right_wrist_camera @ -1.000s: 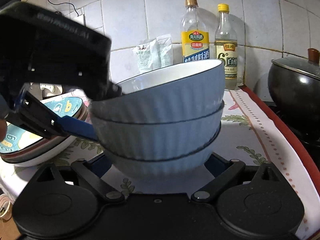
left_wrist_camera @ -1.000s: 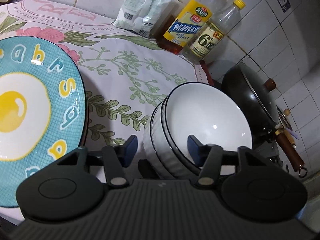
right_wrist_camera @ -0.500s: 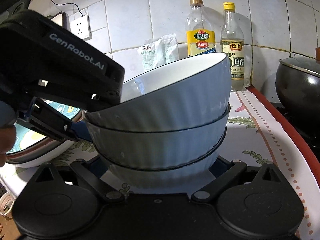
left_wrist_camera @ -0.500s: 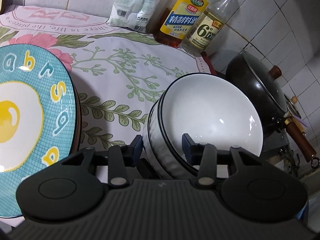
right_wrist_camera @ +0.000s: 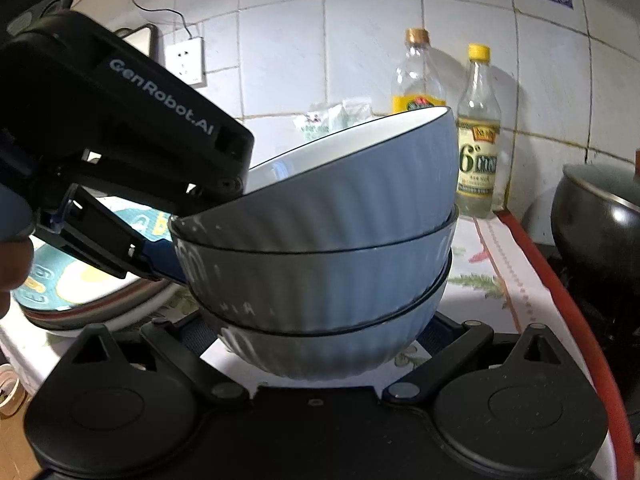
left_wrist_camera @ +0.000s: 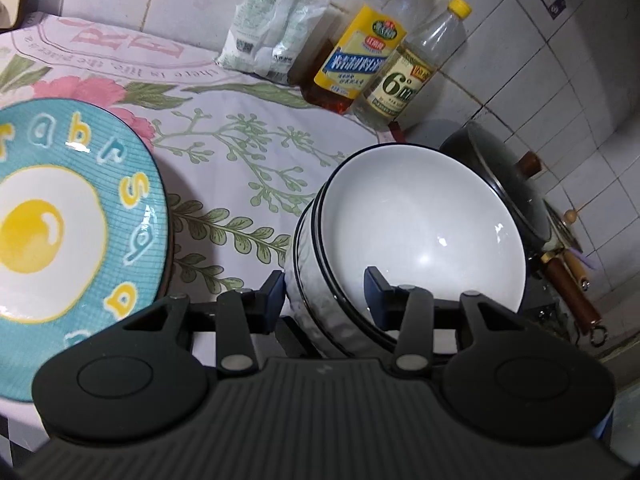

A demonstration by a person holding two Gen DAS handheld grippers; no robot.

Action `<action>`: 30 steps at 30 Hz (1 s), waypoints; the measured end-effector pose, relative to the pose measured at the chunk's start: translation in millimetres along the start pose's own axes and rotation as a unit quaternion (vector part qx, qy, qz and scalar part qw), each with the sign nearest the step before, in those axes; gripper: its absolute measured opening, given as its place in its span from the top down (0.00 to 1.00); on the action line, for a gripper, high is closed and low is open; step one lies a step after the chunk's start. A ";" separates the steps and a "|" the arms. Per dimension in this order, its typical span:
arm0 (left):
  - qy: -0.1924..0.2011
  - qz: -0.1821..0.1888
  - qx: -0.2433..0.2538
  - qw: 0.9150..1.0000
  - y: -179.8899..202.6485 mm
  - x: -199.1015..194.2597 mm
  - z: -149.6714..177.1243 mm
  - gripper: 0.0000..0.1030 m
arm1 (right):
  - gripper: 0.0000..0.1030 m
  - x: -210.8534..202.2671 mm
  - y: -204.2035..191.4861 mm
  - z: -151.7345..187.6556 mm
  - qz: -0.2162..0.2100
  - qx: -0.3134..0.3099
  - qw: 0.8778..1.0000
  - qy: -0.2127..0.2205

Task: Organize plates and bowls
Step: 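Lift the bowl stack with both tools and carry it over the egg plate, then lower the bowl stack onto the blue egg plate with both tools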

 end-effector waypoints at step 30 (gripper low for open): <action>0.060 -0.115 -0.089 0.987 -146.1 -82.0 -24.0 0.60 | 0.02 90.9 -120.9 -53.9 -0.162 -0.072 0.983 -0.042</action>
Point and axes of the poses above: each gripper's, at about its wrist camera, not at the fingertips, and x roughly the way its jaws point, y to its right, z to its underside, the point moved 1 cm from there along x, roughly the way its jaws point, and after that the axes turned 15 degrees about -z, right-handed, at the moved point
